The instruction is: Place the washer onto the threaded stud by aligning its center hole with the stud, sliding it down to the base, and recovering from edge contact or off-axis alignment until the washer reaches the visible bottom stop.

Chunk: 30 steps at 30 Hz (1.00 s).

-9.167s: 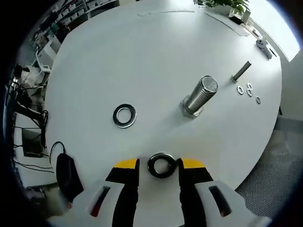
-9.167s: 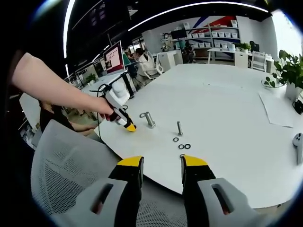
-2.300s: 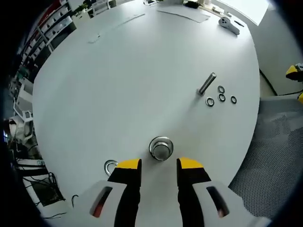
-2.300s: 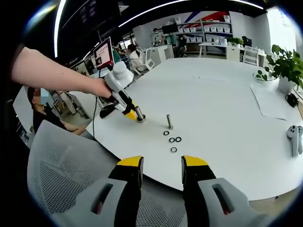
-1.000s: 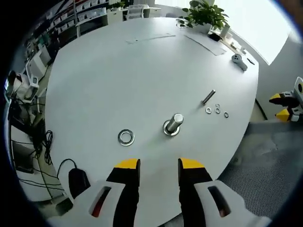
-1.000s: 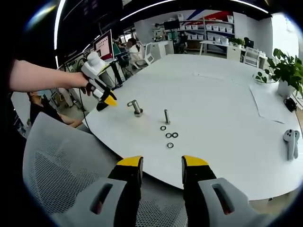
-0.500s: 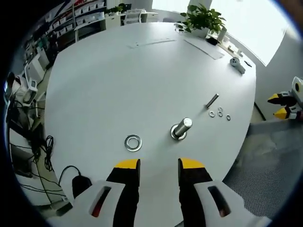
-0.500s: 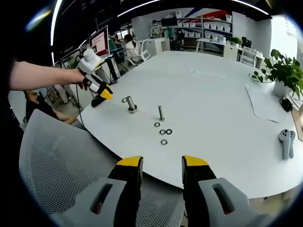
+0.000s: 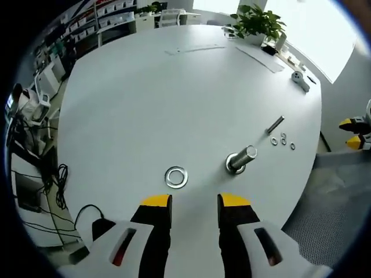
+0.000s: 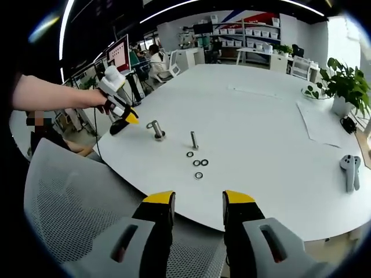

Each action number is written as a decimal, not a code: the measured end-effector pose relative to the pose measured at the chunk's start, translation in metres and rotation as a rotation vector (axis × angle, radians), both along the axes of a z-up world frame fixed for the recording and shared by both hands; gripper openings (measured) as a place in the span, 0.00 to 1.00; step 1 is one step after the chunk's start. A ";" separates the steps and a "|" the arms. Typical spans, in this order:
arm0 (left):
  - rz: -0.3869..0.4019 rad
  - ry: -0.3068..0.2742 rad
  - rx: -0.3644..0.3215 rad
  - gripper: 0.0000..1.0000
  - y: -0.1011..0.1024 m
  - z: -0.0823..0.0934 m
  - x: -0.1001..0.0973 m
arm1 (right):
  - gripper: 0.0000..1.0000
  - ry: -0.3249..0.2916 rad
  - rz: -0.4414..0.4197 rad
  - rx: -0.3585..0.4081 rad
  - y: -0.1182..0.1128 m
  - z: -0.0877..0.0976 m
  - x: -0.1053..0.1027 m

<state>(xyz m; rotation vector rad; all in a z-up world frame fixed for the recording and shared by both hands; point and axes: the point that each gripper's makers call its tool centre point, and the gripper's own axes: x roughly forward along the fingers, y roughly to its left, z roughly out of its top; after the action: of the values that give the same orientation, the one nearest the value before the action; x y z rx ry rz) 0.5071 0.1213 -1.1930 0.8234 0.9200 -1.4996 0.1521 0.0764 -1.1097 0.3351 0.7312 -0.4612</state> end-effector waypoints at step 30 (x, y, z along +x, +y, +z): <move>-0.068 -0.100 0.070 0.29 -0.028 -0.048 0.024 | 0.35 -0.008 -0.023 0.009 -0.002 0.001 -0.001</move>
<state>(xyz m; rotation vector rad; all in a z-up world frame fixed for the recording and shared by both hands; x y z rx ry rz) 0.5316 0.0933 -1.2415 0.9806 0.8809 -1.4778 0.1516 0.0744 -1.1087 0.3536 0.7227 -0.4787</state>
